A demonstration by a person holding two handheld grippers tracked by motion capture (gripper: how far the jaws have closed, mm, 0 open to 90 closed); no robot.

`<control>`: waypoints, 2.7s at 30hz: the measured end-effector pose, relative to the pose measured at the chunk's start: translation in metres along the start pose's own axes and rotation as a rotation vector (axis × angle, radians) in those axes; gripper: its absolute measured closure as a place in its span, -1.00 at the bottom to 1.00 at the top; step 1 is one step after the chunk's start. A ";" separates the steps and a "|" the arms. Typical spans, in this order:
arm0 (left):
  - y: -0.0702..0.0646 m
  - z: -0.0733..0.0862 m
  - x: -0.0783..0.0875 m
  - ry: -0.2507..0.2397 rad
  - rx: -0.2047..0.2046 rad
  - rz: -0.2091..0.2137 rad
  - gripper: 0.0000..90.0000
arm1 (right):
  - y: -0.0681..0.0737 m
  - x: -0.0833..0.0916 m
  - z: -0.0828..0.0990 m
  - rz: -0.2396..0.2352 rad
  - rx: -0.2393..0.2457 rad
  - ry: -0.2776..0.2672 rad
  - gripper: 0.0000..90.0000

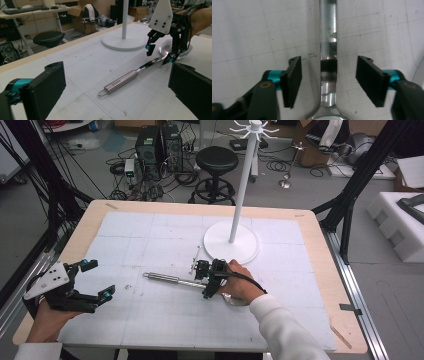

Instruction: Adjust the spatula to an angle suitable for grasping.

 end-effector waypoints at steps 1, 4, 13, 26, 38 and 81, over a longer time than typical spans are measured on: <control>0.000 0.000 0.000 0.000 0.001 0.000 -0.96 | 0.000 -0.001 0.000 -0.013 -0.013 0.004 -0.06; 0.000 0.000 -0.001 0.002 -0.001 0.001 -0.96 | -0.001 -0.003 -0.001 -0.015 -0.021 0.021 0.08; 0.000 0.000 -0.001 0.002 -0.002 0.002 -0.96 | -0.001 -0.006 -0.007 -0.010 -0.008 0.017 0.42; -0.001 0.000 -0.001 0.002 -0.001 0.001 -0.96 | -0.001 -0.007 -0.008 -0.029 0.017 0.027 0.65; 0.001 0.003 -0.001 0.007 0.003 0.002 -0.96 | -0.005 0.000 -0.002 -0.080 0.004 -0.010 0.65; -0.001 0.006 -0.006 0.025 0.002 0.000 -0.96 | -0.018 0.091 0.092 -0.087 0.071 -0.153 0.65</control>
Point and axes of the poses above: each handheld gripper's, and its own axes: x roughly backward along the jaws, z roughly out of its underside, y roughly to its left, the point moved 5 cm from there along -x, roughly forward along the jaws, and after that the axes turned 12 degrees about y, right-handed, at the moved point
